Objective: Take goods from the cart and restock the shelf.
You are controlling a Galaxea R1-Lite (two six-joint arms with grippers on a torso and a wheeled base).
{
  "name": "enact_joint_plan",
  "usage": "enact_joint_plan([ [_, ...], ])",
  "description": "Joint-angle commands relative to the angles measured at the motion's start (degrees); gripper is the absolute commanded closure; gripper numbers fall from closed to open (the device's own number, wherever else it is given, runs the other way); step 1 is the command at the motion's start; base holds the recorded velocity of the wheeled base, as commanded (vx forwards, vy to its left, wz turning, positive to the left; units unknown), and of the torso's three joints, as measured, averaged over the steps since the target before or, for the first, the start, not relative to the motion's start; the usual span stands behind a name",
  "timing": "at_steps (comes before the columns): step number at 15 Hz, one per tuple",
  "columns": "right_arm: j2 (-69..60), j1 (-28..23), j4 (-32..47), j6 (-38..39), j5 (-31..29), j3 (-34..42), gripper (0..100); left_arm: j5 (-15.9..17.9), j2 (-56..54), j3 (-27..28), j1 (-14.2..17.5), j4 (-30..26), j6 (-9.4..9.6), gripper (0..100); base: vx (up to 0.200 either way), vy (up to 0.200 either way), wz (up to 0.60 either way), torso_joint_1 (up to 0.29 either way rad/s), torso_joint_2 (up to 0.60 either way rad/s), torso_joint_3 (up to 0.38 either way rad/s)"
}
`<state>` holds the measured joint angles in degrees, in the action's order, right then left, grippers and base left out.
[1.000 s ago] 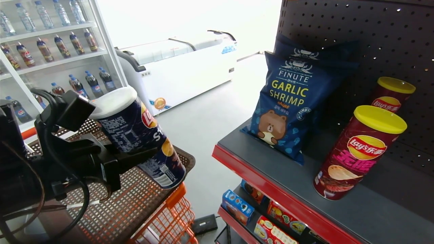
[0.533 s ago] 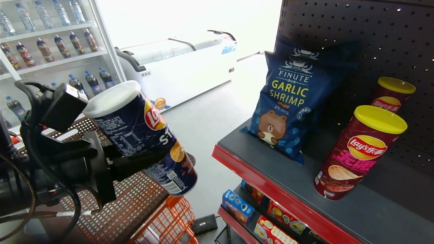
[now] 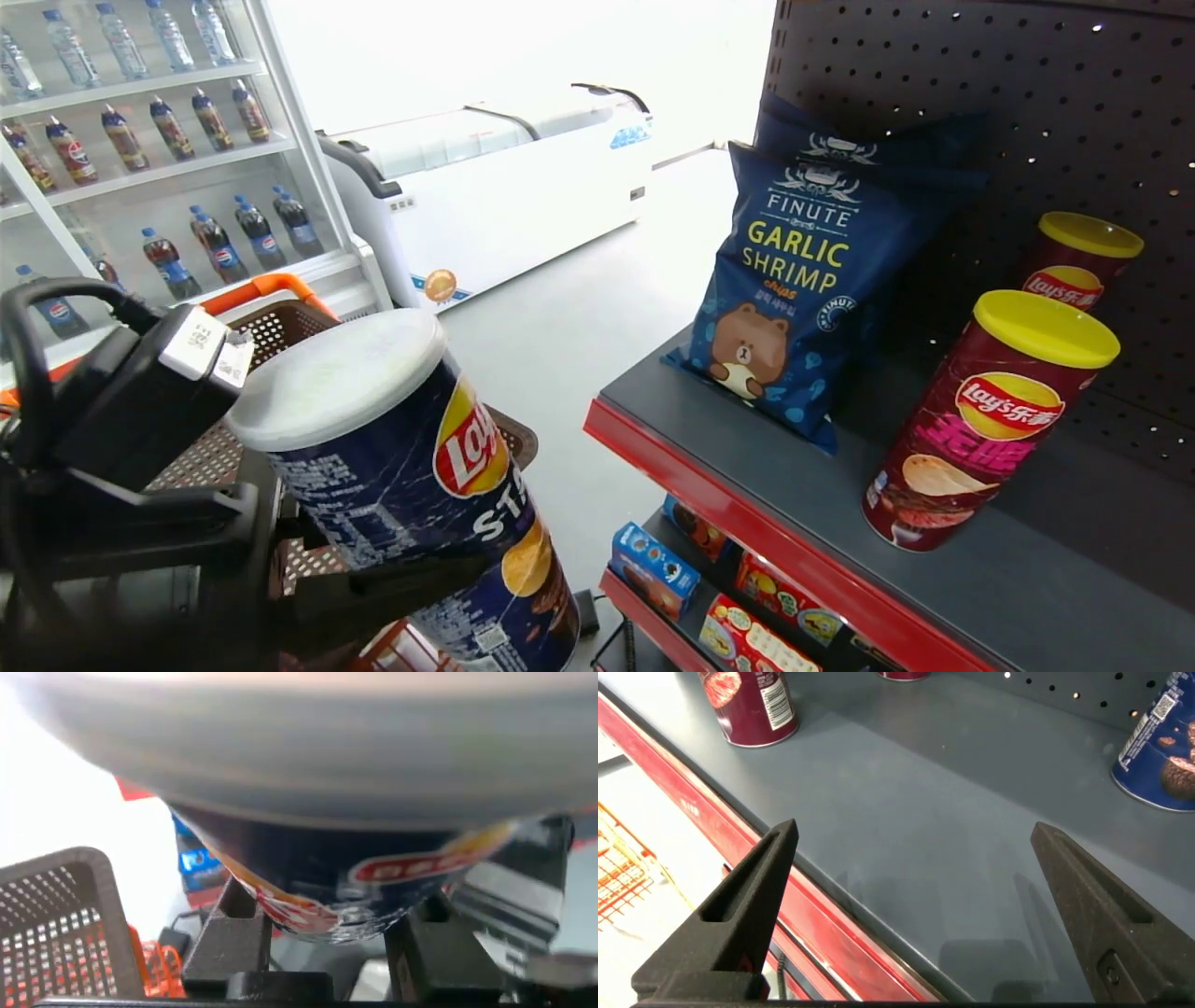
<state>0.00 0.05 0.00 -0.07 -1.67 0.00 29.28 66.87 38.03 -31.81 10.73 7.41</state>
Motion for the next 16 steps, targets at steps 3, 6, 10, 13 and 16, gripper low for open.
enact_joint_plan([
  [3,0.09,0.04,0.0,-0.01,0.0,0.0,0,0.07,-5.17,-0.15,-4.93,-5.19,0.85,100,0.0,0.0,0.0,0.0,0.0,0.0],
  [6,0.09,0.04,0.0,-0.1,0.0,0.0,0,0.07,-5.34,-0.15,-5.2,-5.81,1.03,100,0.0,0.0,0.0,0.0,0.0,0.0],
  [10,0.09,0.04,0.0,-0.1,0.09,0.0,0,0.07,-5.08,-0.15,-5.11,-5.72,1.03,100,0.0,0.0,0.0,0.0,0.0,0.0],
  [13,0.09,0.04,0.0,-0.1,0.09,0.0,0,0.16,-4.99,-0.15,-5.2,-5.72,1.03,100,0.0,0.0,0.0,0.0,0.0,0.0],
  [16,0.09,0.04,0.0,-0.19,0.62,0.0,0,0.16,-4.99,-0.42,-5.11,-5.81,0.94,100,0.0,0.0,-0.6,0.001,0.0,0.001],
])
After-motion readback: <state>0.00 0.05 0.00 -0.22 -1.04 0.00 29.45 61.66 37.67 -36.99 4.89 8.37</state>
